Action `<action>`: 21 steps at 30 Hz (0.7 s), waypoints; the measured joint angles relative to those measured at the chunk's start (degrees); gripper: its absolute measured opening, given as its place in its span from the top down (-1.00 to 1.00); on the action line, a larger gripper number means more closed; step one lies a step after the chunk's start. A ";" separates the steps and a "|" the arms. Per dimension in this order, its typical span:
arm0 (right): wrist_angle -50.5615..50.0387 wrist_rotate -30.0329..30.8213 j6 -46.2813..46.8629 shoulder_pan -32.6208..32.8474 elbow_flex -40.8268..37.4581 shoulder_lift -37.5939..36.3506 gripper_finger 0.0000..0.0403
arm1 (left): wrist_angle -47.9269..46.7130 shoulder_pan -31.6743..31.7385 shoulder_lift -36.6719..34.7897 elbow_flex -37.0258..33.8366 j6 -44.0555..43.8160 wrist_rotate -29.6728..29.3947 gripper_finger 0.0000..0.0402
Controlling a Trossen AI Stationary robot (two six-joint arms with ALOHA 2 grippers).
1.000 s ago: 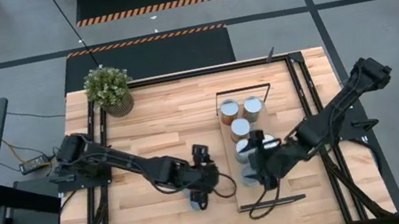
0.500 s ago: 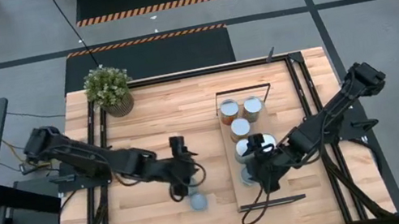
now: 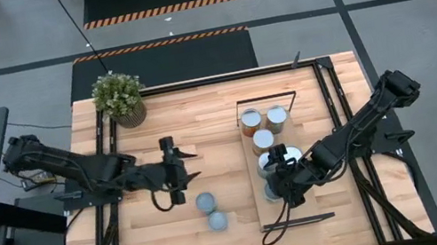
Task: Pick and place cans onto a shelf
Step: Put the canned mixed vegetables on the shelf, then put the canned chicken soup on the shelf
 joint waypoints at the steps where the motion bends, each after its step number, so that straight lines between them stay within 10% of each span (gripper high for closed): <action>1: -0.02 0.53 0.00 0.02 0.05 0.22 -0.85 | 0.36 -0.05 -0.54 0.00 -0.15 -0.14 -0.15; 14: -1.49 5.35 -0.11 -0.48 0.06 0.63 -0.85 | -0.05 -0.13 -1.87 0.00 -1.31 1.06 -0.15; 21: -3.36 5.20 0.22 -0.50 3.19 0.43 -0.85 | -4.62 -0.13 -1.42 0.02 -4.85 15.66 -0.15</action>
